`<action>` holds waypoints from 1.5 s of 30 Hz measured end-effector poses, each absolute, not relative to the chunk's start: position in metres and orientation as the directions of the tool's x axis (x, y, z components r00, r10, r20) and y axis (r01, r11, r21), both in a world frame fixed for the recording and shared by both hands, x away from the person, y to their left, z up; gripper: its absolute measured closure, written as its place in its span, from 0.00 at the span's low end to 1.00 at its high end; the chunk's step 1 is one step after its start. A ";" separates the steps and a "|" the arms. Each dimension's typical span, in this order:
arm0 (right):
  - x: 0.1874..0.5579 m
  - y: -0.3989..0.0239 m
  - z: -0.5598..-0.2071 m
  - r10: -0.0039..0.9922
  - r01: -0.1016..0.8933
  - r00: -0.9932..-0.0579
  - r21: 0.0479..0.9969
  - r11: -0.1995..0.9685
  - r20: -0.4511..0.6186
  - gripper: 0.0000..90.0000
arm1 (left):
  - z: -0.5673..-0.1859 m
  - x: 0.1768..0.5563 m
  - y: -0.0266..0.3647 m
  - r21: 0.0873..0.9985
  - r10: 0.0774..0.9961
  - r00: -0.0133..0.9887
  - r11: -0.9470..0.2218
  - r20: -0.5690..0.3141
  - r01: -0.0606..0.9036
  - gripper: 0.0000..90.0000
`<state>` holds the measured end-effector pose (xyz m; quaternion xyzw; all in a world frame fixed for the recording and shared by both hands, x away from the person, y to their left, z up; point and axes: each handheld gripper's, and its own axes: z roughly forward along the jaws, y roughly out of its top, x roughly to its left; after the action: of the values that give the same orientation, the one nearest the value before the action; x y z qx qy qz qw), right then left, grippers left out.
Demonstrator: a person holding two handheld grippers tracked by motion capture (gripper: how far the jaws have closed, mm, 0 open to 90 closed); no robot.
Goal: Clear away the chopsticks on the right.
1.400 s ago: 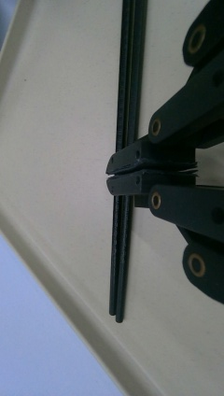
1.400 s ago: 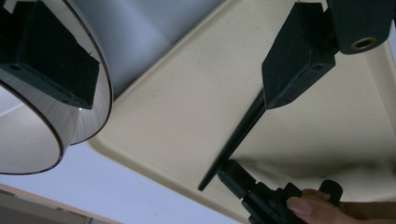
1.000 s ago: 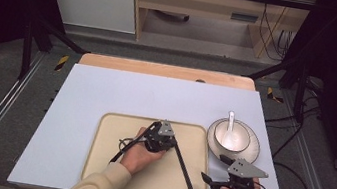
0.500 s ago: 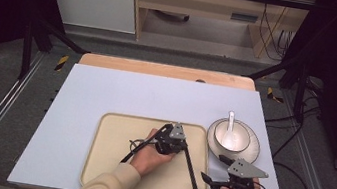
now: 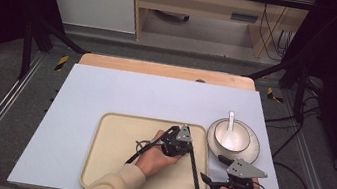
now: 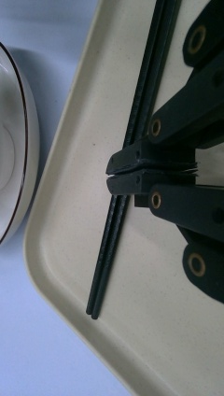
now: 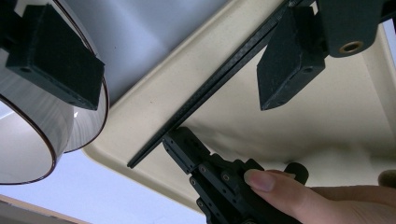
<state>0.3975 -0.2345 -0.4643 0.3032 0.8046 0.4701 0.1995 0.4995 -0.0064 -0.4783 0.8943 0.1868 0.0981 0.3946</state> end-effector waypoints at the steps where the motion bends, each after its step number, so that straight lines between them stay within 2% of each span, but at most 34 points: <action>1: 0.398 -0.234 -0.465 0.674 0.299 -0.738 0.878 0.375 -0.036 0.16 | -0.479 0.499 -0.009 0.745 0.402 0.915 -0.618 0.025 0.251 0.97; 14: 0.397 -0.234 -0.465 0.669 0.299 -0.742 0.875 0.380 -0.037 0.17 | -0.476 0.494 -0.017 0.758 0.370 0.928 -0.615 0.036 0.215 0.97; 20: 0.398 -0.234 -0.465 0.674 0.297 -0.737 0.876 0.380 -0.042 0.16 | -0.468 0.493 -0.001 0.759 0.365 0.929 -0.622 0.062 0.193 0.98; 30: 0.398 -0.234 -0.466 0.694 0.294 -0.718 0.880 0.373 -0.054 0.15 | -0.460 0.487 0.036 0.818 0.406 0.913 -0.536 0.034 0.208 0.95; 31: 0.398 -0.234 -0.466 0.697 0.296 -0.715 0.880 0.372 -0.055 0.15 | -0.458 0.486 0.043 0.829 0.415 0.909 -0.521 0.037 0.204 0.89; 35: 0.398 -0.234 -0.466 0.699 0.297 -0.713 0.880 0.371 -0.054 0.15 | -0.455 0.482 0.054 0.845 0.423 0.905 -0.498 0.042 0.194 0.79; 36: 0.398 -0.234 -0.466 0.699 0.297 -0.713 0.880 0.371 -0.054 0.15 | -0.454 0.482 0.057 0.848 0.425 0.904 -0.492 0.040 0.194 0.79; 37: 0.398 -0.234 -0.466 0.700 0.296 -0.712 0.880 0.371 -0.056 0.15 | -0.453 0.481 0.061 0.852 0.427 0.903 -0.487 0.039 0.193 0.72; 45: 0.398 -0.234 -0.466 0.702 0.294 -0.710 0.880 0.372 -0.059 0.15 | -0.448 0.476 0.092 0.877 0.452 0.890 -0.449 0.059 0.170 0.37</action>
<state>0.3983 -0.2338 -0.4662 0.3118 0.7987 0.4658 0.2187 0.4761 0.0916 -0.4476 0.8390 0.1852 0.1436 0.4911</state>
